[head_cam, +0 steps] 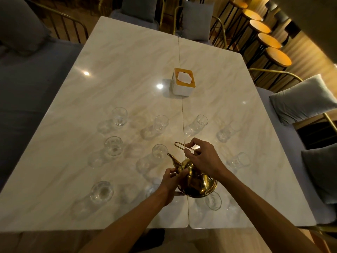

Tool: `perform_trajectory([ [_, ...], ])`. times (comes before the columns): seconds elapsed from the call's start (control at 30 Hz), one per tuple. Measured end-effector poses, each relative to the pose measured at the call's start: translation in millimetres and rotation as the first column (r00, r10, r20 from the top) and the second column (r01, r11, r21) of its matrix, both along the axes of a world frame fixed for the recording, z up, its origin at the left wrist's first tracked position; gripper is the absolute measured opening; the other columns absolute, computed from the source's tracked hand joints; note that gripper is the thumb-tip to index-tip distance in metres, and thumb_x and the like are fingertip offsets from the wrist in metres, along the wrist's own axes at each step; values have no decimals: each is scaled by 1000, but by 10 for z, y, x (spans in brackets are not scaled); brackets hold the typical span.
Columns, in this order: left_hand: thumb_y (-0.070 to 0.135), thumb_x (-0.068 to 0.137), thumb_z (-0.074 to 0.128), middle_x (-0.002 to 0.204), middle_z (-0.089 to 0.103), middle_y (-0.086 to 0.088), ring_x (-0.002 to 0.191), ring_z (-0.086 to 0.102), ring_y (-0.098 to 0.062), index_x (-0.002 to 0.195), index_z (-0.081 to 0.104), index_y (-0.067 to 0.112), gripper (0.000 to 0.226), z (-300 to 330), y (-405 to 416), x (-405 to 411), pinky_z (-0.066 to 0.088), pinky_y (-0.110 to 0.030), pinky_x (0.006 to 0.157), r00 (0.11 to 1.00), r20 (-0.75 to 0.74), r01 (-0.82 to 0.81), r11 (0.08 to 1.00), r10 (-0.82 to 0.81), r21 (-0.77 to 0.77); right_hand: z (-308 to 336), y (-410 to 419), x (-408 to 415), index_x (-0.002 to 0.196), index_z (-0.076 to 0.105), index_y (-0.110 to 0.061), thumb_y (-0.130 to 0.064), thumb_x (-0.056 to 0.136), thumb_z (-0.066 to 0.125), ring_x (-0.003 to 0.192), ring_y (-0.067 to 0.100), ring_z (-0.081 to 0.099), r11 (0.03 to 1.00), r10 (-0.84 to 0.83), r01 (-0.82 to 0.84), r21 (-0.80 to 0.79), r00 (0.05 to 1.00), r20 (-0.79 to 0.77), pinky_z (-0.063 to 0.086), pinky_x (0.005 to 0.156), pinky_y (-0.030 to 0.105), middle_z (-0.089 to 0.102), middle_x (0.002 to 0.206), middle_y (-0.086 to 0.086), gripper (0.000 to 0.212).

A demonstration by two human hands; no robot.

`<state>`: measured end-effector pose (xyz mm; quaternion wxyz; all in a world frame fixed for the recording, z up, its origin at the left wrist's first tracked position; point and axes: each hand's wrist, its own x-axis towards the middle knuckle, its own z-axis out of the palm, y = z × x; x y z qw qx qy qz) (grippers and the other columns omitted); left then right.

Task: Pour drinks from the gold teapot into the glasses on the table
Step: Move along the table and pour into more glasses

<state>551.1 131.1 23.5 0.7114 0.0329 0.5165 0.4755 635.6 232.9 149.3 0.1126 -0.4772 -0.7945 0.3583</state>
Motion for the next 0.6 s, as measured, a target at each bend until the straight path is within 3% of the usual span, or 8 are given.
perform_trajectory([
  [0.3, 42, 80, 76, 129, 56, -6, 106, 58, -23, 134, 39, 18, 70, 31, 29, 12, 57, -45, 72, 1000, 29, -14, 999, 13, 38, 48, 44, -33, 93, 65, -24, -29, 92, 70, 46, 9, 54, 999, 25, -25, 20, 1000, 9, 49, 53, 27, 70, 69, -3, 7],
  [0.5, 42, 82, 75, 130, 57, -7, 110, 58, -24, 132, 40, 19, 65, 37, 32, 6, 56, -41, 66, 999, 36, -19, 999, 17, 43, 63, 66, -84, 98, 67, -22, -29, 93, 70, 51, 3, 55, 999, 29, -30, 18, 999, 43, 42, 55, 17, 73, 85, -5, 9],
  [0.6, 41, 84, 74, 133, 55, -7, 116, 56, -28, 134, 39, 19, 65, 39, 37, -1, 56, -44, 72, 999, 41, -18, 999, 16, 43, 82, 63, -106, 101, 67, -21, -29, 93, 70, 54, 1, 52, 999, 33, -33, 15, 998, 54, 39, 56, 14, 70, 87, -9, 11],
])
